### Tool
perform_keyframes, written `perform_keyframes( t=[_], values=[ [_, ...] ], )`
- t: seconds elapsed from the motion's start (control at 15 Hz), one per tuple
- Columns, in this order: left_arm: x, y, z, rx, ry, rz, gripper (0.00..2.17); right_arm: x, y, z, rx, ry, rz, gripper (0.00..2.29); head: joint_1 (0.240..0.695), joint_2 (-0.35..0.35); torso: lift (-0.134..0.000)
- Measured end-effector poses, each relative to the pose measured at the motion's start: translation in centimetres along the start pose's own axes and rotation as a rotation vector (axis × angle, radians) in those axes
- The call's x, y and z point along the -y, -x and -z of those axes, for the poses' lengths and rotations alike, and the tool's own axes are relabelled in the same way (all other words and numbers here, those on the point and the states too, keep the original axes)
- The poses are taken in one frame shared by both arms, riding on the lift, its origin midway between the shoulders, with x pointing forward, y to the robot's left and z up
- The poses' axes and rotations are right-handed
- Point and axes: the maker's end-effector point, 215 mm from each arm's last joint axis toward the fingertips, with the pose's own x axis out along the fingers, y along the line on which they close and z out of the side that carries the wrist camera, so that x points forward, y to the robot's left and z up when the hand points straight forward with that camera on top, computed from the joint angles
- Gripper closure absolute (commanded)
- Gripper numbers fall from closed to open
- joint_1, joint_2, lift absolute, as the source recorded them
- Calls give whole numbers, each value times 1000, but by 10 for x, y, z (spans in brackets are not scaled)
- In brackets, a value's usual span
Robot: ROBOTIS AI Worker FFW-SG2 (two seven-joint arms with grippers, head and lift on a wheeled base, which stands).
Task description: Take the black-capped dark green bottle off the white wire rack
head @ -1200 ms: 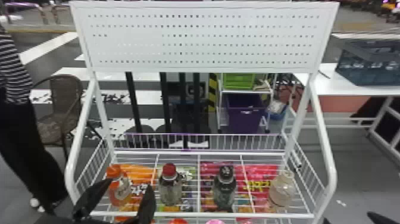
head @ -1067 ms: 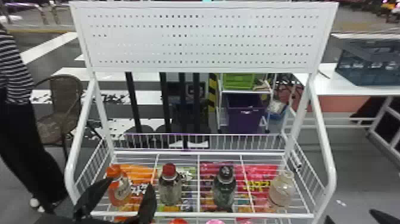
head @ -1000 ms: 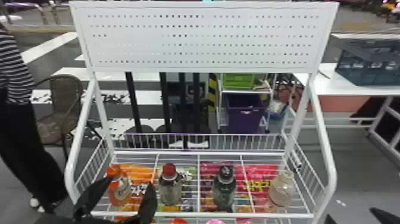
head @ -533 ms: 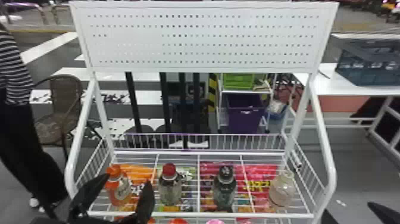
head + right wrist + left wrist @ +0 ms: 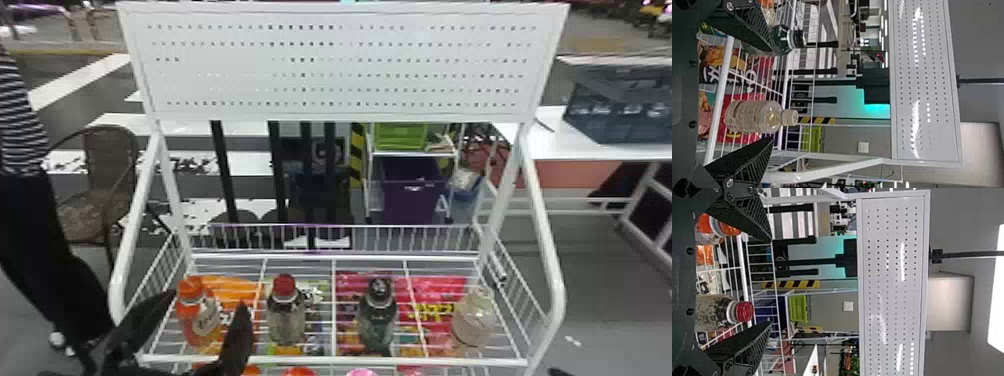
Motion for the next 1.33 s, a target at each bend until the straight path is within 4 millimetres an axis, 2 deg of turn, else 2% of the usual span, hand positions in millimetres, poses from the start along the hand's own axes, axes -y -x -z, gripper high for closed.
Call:
perform_keyframes(
  t=[0.2,0.4,0.53,0.73,1.13,1.33],
  values=[
    [3,2,1,-5,-6,6,144,-35,-23,43,58,-22,-46,90,499,0,0],
    [8,5,3,-12,-12,11,144,-68,-66,68,60,-32,-94,97,499,0,0],
    [9,6,4,-16,-16,12,144,-82,-99,72,66,-33,-109,97,499,0,0],
    [9,6,8,-23,-18,12,144,-89,-138,75,64,-33,-103,97,499,0,0],
    [8,6,12,-28,-18,13,144,-91,-188,78,41,-26,-113,97,499,0,0],
    [8,8,12,-26,-18,11,144,-102,-209,87,-10,-36,-159,110,499,0,0]
  ],
)
